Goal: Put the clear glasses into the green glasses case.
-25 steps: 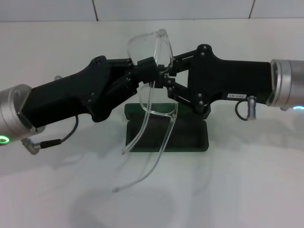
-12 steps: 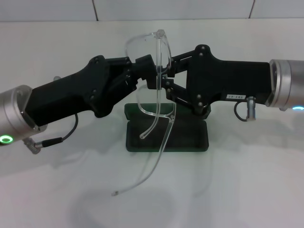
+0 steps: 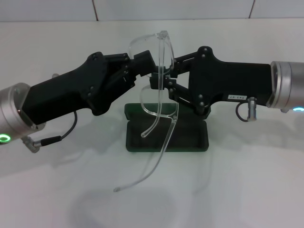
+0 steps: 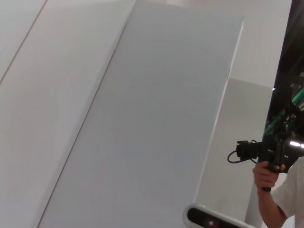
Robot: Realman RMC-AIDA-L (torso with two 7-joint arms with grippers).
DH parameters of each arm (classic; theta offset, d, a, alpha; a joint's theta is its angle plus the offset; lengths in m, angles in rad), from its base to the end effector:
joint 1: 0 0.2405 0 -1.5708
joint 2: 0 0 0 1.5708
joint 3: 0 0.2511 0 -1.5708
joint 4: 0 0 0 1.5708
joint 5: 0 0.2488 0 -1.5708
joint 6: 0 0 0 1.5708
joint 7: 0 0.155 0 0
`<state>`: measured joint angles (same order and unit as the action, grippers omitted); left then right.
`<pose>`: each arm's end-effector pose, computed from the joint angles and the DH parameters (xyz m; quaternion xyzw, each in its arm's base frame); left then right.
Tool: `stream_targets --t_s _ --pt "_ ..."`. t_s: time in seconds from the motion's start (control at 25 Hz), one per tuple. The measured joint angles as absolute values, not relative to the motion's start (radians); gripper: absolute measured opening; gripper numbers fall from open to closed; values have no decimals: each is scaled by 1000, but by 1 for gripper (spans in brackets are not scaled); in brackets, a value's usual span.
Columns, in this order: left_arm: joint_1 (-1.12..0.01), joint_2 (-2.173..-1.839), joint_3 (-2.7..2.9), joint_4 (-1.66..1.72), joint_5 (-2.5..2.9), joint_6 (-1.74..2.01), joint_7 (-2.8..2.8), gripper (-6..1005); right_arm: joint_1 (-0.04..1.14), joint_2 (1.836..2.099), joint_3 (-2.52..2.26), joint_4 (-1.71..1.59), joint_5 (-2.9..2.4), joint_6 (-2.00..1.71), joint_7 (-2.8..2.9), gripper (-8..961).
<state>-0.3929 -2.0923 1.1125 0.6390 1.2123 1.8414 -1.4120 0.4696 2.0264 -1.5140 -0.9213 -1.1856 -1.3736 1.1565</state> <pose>-0.2048 0.3128 0.0029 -0.8358 -0.1646 -0.5237 0.0037 0.1307 0.3629 -0.0375 -0.9259 -0.0432 0.3642 0.0903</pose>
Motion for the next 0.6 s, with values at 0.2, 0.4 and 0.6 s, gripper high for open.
stream_targets --t_s 0.2,0.4,0.6 --pt "-392 -2092 1125 639 1206 1848 -1413 36 481 2026 -1518 -917 -1186 -1358 1154 115" --pt "-403 -2092 1135 633 1205 1842 -1409 36 509 2027 -1528 -916 -1185 -1347 1154 115" --pt "-400 -2092 1136 632 1207 1839 -1407 36 529 2028 -1543 -914 -1177 -1345 1154 115"
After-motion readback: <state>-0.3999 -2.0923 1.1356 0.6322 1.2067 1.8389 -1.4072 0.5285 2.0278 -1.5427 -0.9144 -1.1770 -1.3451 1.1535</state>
